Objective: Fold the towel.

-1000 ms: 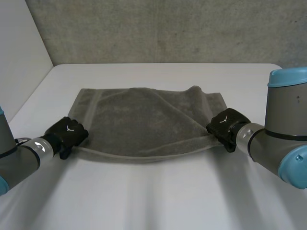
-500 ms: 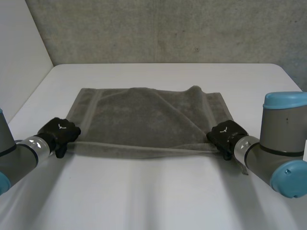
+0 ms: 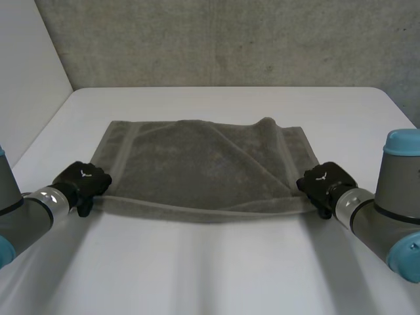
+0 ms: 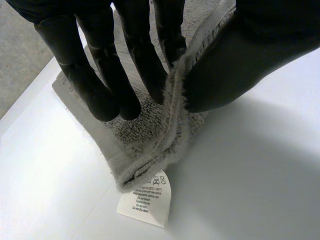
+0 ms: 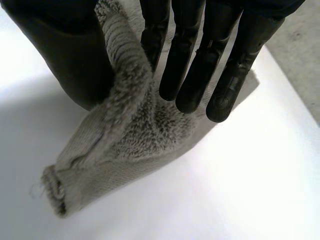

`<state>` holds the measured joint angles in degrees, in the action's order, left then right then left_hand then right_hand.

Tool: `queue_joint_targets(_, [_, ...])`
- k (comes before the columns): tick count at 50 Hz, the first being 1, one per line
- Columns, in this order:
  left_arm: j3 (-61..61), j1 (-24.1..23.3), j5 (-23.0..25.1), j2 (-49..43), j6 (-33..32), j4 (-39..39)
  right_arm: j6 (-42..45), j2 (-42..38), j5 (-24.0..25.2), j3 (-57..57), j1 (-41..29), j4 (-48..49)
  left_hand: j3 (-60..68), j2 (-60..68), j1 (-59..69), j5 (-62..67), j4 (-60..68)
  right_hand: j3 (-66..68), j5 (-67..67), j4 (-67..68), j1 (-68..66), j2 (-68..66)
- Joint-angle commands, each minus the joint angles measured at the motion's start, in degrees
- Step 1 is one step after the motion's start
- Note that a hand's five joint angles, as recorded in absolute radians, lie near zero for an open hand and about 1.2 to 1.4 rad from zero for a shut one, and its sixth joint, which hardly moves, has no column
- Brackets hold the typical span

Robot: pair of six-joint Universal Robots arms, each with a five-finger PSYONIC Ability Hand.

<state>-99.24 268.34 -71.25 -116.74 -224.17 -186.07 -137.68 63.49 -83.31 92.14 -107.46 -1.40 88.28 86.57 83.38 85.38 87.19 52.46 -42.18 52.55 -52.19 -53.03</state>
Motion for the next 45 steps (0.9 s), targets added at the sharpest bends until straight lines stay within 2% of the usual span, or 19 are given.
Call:
queue_joint_targets(1, [-0.34, 0.17, -0.03, 2.12, 2.24, 0.09, 0.30, 4.44, -0.01, -0.29, 0.32, -0.88, -8.28, -6.57, -3.38, -15.38, -7.19, -0.32, 0.03, -0.41, 0.04, 0.89])
queue_joint_targets(10, [-0.70, -0.45, 0.06, 4.85, 6.02, 0.09, 2.06, 5.07, 0.07, 0.94, 0.58, -0.80, -8.28, -6.57, -3.38, -15.38, -7.19, -3.01, 2.72, -3.10, 2.73, 3.58])
queue_joint_targets(32, [-0.61, -0.19, -0.03, 4.85, 6.20, 0.00, 2.50, 7.35, 2.01, 2.87, 0.67, 1.48, -8.28, -6.57, -3.38, -15.38, -7.19, -5.54, 5.26, -5.64, 5.27, 6.12])
queue_joint_targets(36, [-0.70, 0.08, -0.03, 4.85, 6.20, 0.00, 2.68, 8.14, 2.18, 3.31, 0.67, 2.54, -8.28, -6.57, -3.38, -15.38, -7.19, 2.70, -2.99, 2.61, -2.98, -2.13])
queue_joint_targets(38, [-0.78, 0.17, -0.03, 4.94, 6.20, 0.00, 3.20, 9.28, 2.18, 3.31, 0.67, 2.45, -8.28, -6.57, -3.38, -15.38, -7.19, 27.39, -27.68, 27.30, -27.67, -26.82])
queue_joint_targets(45, [-1.75, 0.87, -0.12, 8.44, 6.90, 0.27, 4.26, 10.69, 1.74, 2.69, 0.76, 0.87, -8.28, -6.57, -3.38, -15.38, -7.19, 27.54, -27.82, 27.45, -27.81, -26.97])
